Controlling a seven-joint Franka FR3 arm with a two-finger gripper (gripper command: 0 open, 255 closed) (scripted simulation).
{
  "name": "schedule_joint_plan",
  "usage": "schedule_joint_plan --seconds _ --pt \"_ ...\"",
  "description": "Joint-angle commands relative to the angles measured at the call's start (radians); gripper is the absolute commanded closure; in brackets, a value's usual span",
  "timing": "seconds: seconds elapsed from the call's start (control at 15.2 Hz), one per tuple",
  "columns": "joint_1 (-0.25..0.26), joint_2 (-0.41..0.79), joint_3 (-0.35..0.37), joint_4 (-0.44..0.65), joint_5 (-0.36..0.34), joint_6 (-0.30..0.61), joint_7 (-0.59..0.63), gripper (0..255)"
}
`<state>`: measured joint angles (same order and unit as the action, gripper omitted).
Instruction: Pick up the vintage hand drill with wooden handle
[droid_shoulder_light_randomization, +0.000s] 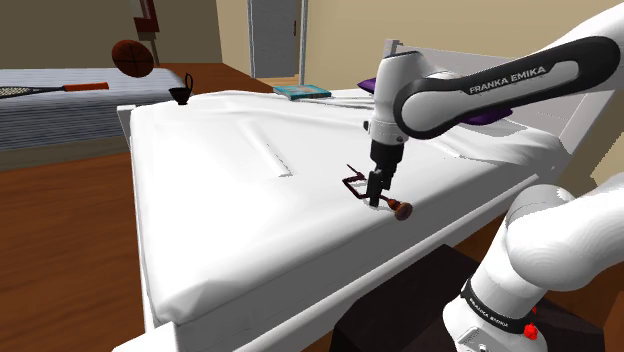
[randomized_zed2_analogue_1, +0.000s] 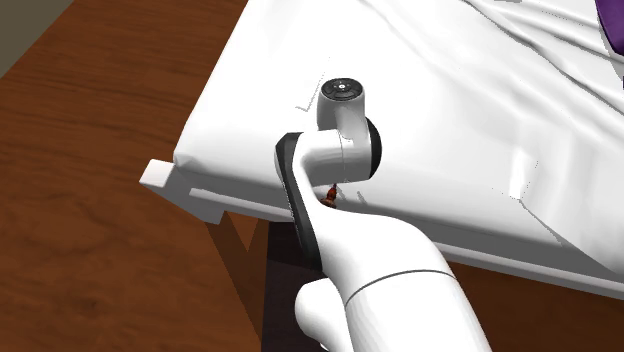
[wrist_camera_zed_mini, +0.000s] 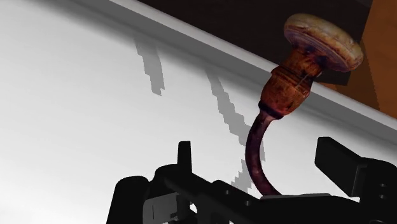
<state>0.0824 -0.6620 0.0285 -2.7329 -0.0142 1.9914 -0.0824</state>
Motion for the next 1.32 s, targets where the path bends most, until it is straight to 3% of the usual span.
schedule_joint_plan --seconds 0.0,0.07,0.66,1.25 --pt "0.0 0.003 0.0 -0.006 0.0 0.01 0.0 0" --pt "0.001 0.003 0.001 -0.006 0.001 0.01 0.001 255" --pt "0.0 0.004 0.0 -0.006 0.0 0.01 0.0 255" --pt "0.0 -0.038 -0.002 0.092 0.0 -0.129 -0.004 255"
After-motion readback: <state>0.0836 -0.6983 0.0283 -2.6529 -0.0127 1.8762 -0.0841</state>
